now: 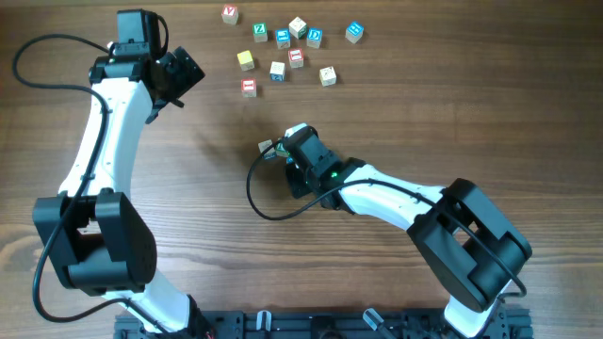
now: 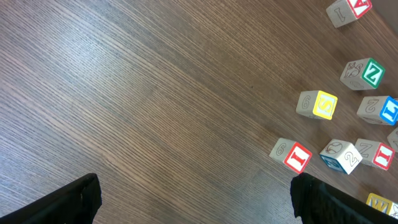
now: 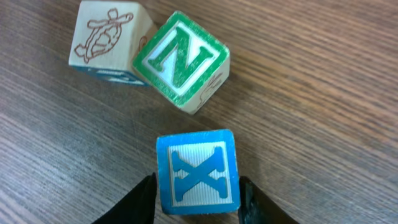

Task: Form a circle
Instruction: 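Lower the X block below the green N block with the right gripper, then open the right gripper and raise it off the X block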

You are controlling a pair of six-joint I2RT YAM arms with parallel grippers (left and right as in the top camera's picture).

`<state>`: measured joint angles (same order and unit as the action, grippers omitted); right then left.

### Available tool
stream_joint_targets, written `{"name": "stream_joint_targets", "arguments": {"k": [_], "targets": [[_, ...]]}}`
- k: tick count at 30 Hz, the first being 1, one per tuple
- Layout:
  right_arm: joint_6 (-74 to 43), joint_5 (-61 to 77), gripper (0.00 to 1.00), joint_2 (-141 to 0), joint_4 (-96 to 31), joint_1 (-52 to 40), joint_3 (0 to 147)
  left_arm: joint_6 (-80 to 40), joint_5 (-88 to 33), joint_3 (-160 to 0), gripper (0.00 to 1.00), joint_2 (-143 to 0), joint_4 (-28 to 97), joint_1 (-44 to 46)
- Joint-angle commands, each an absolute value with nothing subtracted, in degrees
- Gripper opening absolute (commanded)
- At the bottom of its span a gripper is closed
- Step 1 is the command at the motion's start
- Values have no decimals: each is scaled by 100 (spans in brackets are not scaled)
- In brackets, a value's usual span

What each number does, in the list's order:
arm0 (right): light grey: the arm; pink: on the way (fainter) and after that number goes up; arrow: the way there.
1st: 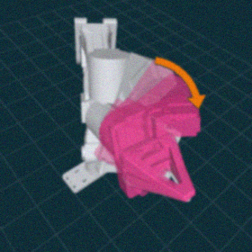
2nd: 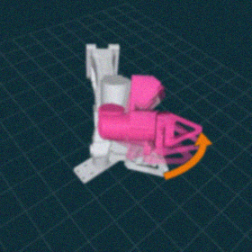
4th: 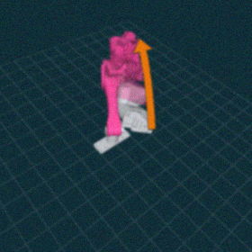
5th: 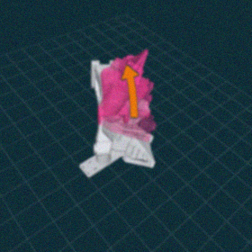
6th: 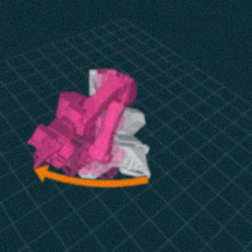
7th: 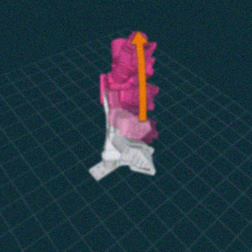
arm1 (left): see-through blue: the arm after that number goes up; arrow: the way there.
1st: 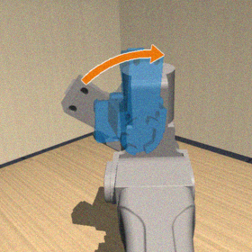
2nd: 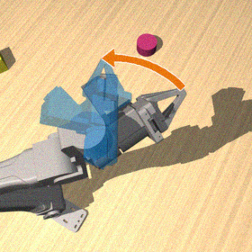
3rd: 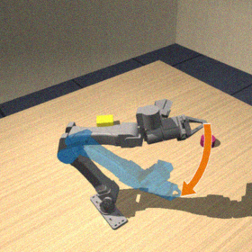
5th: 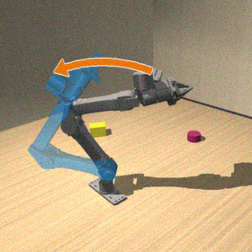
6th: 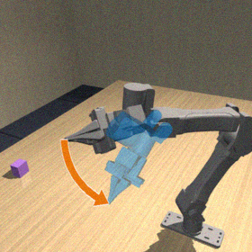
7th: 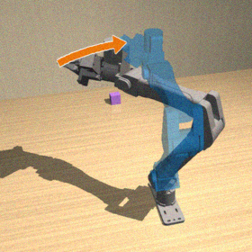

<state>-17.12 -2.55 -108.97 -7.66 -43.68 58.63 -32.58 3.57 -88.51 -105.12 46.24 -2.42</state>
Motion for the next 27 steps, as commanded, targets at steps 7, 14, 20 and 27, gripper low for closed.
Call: {"name": "stream_joint_targets", "arguments": {"k": [7, 14, 20, 27], "targets": [[-1796, -172, 47, -10737, -628, -4364, 5894, -3173, 414, -8903, 100, -10479, 4613, -248], [-1806, -1044, 41, -9810, -832, -4364, 5894, -3173, 416, -8903, 100, -10479, 4613, -248], [-2137, -1249, 4, -8982, -1769, -4193, 6386, -3173, 416, -8903, 100, -10479, 4613, -248], [-3168, 714, 4, -8969, -4434, -3159, 8291, -3173, 416, -8903, 100, -10479, 4613, -248]]}}
